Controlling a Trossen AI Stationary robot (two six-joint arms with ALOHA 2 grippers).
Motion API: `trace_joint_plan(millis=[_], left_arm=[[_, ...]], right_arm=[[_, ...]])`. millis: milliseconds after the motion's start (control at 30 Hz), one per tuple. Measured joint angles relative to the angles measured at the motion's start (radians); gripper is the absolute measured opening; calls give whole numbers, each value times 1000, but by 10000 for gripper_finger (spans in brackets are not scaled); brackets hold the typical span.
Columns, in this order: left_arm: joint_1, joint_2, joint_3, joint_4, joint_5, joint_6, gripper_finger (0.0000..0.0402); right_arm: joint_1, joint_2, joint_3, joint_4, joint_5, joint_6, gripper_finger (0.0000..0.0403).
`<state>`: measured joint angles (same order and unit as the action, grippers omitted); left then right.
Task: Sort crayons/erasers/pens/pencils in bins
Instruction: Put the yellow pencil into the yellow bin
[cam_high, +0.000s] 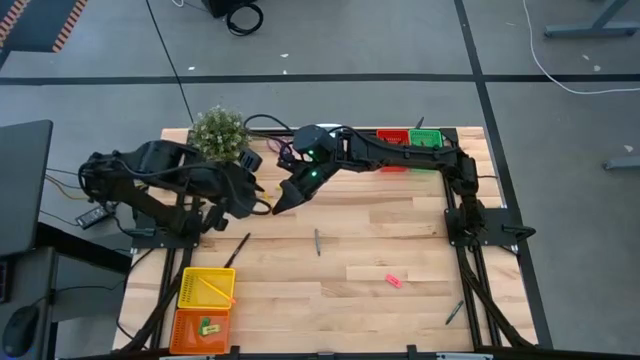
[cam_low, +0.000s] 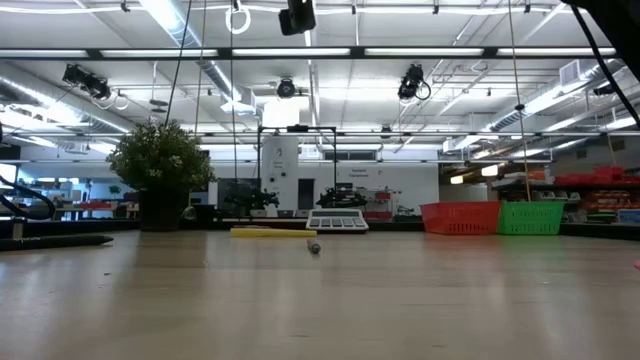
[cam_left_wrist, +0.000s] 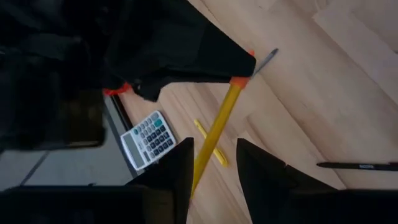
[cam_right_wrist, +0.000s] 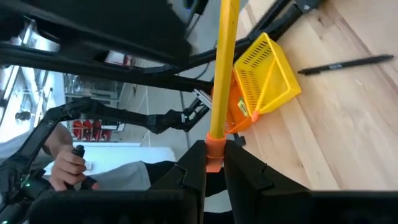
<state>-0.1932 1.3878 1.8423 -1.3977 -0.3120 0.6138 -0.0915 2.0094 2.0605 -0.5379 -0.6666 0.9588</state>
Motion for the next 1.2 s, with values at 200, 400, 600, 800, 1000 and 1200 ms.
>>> trace_joint_plan(millis=[200,400,600,800,1000,1200], left_arm=[[0,26,-2,-43,-13,-27,123],[-1,42,-1,-41,-39,-28,120],[-1,47,-1,-44,-43,-28,102],[-1,47,-1,-58,-38,-51,64],[-2,47,-2,-97,-18,-55,31],[-2,47,-2,-104,-25,-84,35]], right_arm=[[19,1,0,39,-4,-11,55],[37,1,0,41,-8,-20,55],[38,1,0,40,-8,-20,55],[36,1,0,38,-12,-26,55],[31,0,0,37,-13,-54,55],[31,0,0,38,-10,-58,55]])
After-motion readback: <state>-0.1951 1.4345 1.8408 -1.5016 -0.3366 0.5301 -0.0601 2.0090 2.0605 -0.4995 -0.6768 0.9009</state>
